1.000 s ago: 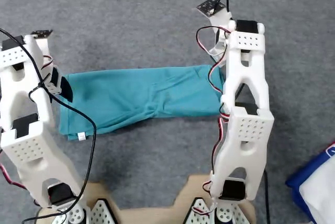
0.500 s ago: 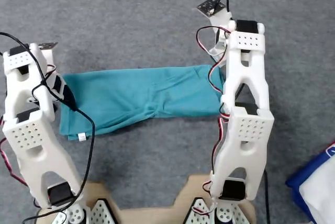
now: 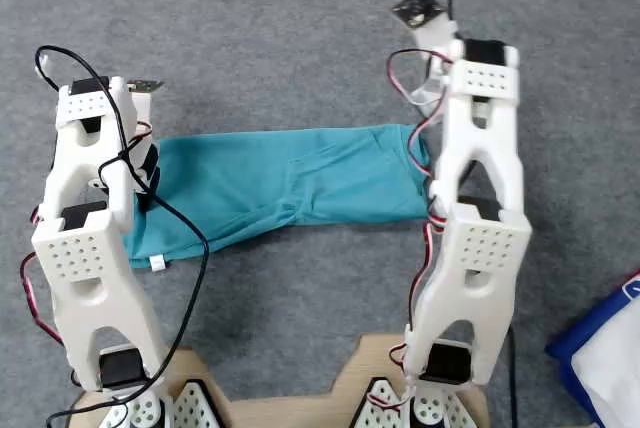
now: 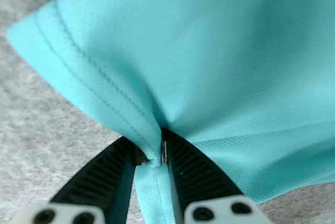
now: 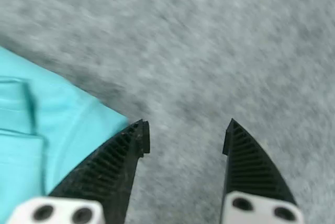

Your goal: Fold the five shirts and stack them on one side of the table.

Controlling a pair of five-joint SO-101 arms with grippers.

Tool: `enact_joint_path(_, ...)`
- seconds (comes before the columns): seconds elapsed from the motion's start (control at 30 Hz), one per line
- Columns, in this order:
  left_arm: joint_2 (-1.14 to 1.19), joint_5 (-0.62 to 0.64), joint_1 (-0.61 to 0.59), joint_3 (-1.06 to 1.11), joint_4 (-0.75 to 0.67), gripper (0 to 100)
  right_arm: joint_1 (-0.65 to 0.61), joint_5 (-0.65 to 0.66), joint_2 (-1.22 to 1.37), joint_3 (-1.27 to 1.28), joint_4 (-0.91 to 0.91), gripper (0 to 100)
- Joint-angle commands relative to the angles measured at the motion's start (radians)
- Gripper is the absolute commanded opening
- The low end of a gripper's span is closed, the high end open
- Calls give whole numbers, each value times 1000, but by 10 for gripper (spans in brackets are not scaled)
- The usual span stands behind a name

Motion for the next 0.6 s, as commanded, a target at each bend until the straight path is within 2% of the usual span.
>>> enact_joint_path(0.0,2,3,20,25,15,19,67,-9,-12,-58,-28,242)
enact_joint_path(0.2,2,78,48,-258,195,19,202,-74,-8,-189,-20,242)
enact_joint_path(0.3,1,110,110,-379,198,18,277,-120,-4,-237,-28,242)
enact_joint_path(0.57,-114,158,445,-494,198,18,380,-190,36,-252,-97,242)
